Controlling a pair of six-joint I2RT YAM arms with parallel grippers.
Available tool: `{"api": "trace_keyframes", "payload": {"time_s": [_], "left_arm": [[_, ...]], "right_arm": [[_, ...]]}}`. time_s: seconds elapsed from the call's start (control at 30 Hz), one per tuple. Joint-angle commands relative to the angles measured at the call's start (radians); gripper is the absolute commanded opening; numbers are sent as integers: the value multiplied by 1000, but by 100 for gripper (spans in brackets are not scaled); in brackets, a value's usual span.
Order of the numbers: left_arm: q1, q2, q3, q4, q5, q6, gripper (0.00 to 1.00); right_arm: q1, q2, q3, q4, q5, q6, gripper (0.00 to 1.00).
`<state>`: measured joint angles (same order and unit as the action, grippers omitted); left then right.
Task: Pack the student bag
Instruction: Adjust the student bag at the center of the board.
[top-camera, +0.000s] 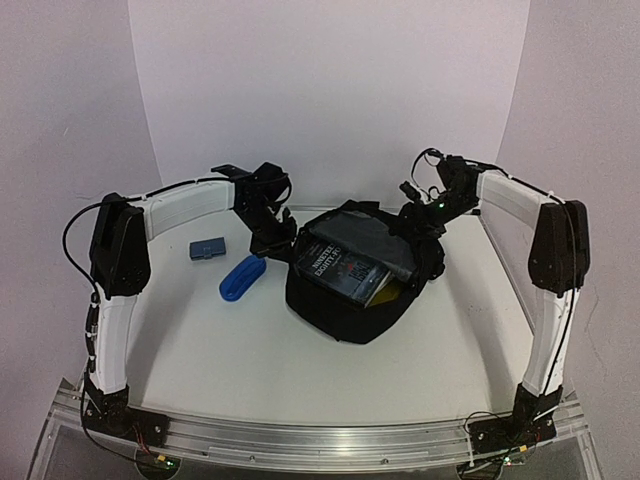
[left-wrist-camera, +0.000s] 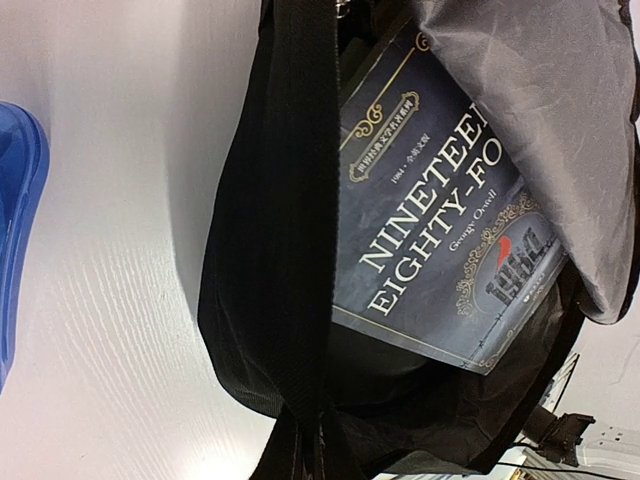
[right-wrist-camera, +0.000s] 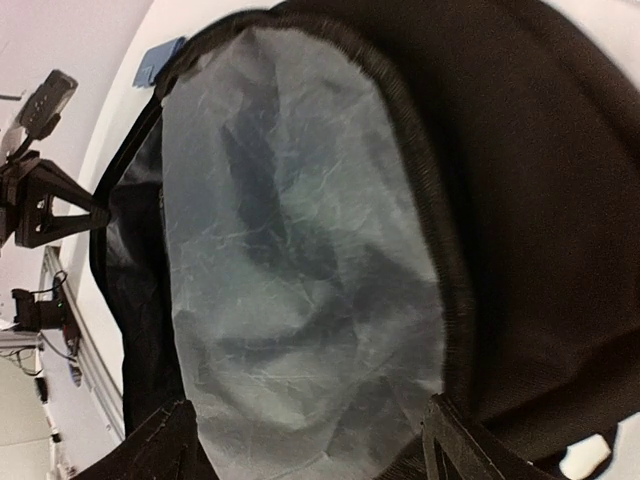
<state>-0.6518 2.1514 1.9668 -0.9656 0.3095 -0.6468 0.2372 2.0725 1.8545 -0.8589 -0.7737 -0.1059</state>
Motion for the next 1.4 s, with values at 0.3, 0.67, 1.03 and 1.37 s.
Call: {"api": "trace_keyframes", "payload": {"time_s": [0.3, 0.67, 1.03, 1.37], "left_arm": [[-2, -76, 31, 39, -7, 6, 0], [-2, -92, 22, 23, -16, 24, 0], [4, -60, 89, -21, -35, 62, 0], [15, -53, 78, -1, -11, 47, 0]], "right_arm": [[17, -1, 37, -37, -19, -24, 81], [-40, 124, 129, -107, 64, -34, 79], [-24, 153, 86, -261, -179, -125, 51], [54, -27, 103, -276, -255, -260, 0]]}}
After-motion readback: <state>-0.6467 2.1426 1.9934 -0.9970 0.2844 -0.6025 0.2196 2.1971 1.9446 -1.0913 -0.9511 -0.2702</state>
